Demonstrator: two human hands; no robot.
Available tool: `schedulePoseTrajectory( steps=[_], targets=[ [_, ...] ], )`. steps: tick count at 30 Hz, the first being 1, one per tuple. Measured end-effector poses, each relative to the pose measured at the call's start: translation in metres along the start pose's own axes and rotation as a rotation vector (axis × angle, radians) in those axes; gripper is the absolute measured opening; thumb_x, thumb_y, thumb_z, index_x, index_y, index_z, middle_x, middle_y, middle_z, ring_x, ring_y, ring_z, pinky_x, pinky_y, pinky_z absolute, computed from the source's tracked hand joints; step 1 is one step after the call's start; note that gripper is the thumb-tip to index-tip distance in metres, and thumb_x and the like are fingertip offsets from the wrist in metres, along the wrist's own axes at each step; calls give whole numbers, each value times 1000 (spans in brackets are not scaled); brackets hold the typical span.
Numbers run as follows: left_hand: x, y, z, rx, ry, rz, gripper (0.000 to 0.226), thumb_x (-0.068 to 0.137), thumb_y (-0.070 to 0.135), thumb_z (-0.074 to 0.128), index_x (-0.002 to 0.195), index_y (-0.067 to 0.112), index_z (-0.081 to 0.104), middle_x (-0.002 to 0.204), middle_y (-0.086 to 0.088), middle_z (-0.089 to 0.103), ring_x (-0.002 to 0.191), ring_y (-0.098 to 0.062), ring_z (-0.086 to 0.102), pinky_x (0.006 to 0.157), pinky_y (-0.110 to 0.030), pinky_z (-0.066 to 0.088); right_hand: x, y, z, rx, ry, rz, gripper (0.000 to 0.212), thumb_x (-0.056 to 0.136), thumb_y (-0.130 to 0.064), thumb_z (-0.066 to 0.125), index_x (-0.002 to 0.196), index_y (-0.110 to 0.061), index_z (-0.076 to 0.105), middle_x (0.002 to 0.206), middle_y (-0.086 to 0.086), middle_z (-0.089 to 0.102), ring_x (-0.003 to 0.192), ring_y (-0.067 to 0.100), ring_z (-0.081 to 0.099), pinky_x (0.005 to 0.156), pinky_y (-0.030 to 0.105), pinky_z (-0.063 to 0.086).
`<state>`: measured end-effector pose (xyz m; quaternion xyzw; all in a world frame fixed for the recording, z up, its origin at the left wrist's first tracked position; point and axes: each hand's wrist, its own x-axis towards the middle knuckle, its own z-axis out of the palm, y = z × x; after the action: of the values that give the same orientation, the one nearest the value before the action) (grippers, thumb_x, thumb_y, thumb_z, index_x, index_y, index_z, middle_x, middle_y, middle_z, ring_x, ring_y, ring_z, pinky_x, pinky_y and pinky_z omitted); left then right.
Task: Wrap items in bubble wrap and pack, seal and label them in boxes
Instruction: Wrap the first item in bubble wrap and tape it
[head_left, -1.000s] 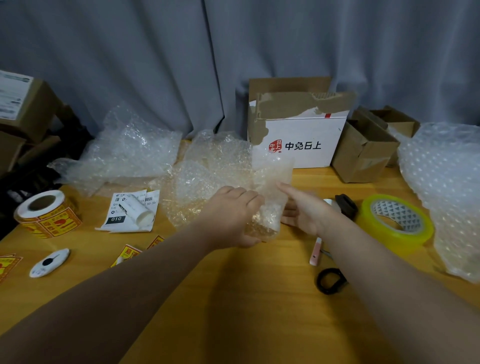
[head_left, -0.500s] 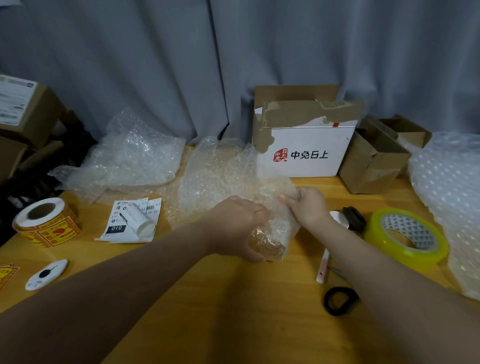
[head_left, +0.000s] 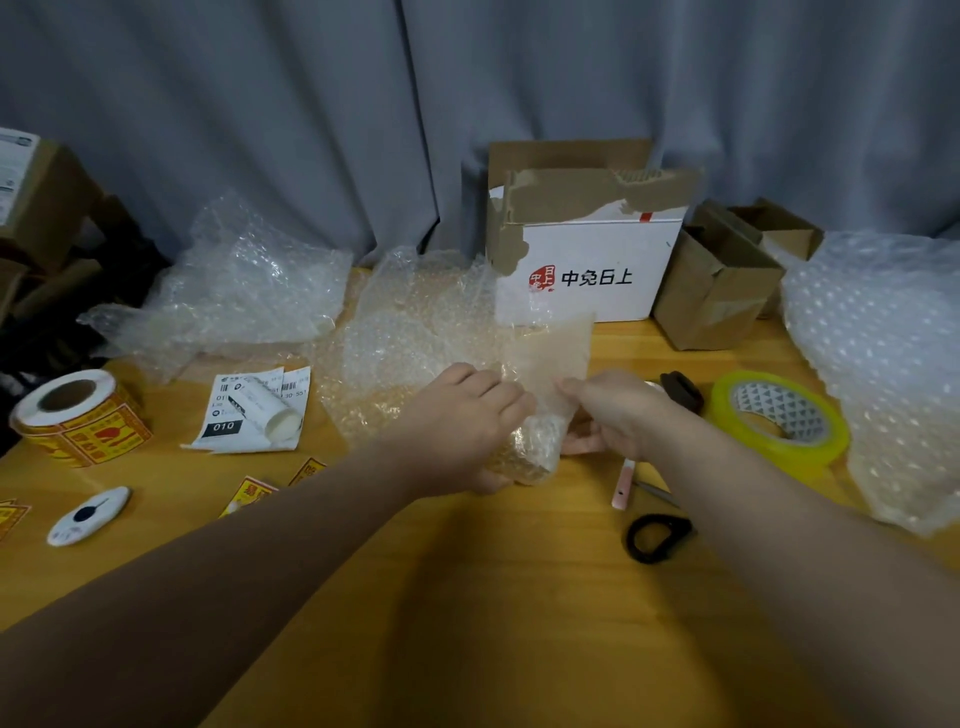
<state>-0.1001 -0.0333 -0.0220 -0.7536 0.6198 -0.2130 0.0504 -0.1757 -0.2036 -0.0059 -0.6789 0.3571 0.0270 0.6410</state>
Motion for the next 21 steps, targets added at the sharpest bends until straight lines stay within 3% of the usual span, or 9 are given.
schedulePoseTrajectory(
  steps=[3,6,11,15,18,21],
  targets=[
    [-3,-3,-2,40,24,38,83,57,62,74,119,9,59,112,-7,64,98,-25,61,86,-37,49,0,-4,10,35,-7,-10,22,102,-22,42,96,-5,55,86,12,63,75,25,62,65,37,55],
    [-4,-3,-5,82,32,54,85,56,64,74,119,8,60,112,-8,65,98,-26,62,86,-36,49,2,-6,18,97,16,4,22,102,-18,43,86,-10,55,82,7,62,71,21,60,62,33,51],
    [-5,3,-3,60,38,83,87,55,65,74,120,9,60,111,-6,65,96,-23,62,86,-35,48,11,-3,21,271,46,26,16,100,-10,46,103,-2,60,86,11,67,70,22,64,60,34,54],
    [-5,4,-1,21,43,74,86,56,65,74,120,9,61,110,-5,66,96,-23,63,86,-34,49,14,-3,17,215,-11,-12,17,97,-15,53,107,-4,60,90,9,67,75,20,64,61,32,53],
    [-4,2,1,-36,33,54,86,57,64,74,122,9,60,111,-5,66,97,-24,63,86,-35,50,15,-10,12,130,-90,-16,28,90,-27,65,109,-8,60,92,6,68,77,17,65,59,27,50],
    [-5,2,3,-49,38,43,87,57,64,74,122,8,59,111,-6,66,98,-24,64,86,-35,50,18,-20,10,75,-136,8,41,82,-25,74,115,-6,59,96,9,69,80,21,66,62,30,52]
  ],
)
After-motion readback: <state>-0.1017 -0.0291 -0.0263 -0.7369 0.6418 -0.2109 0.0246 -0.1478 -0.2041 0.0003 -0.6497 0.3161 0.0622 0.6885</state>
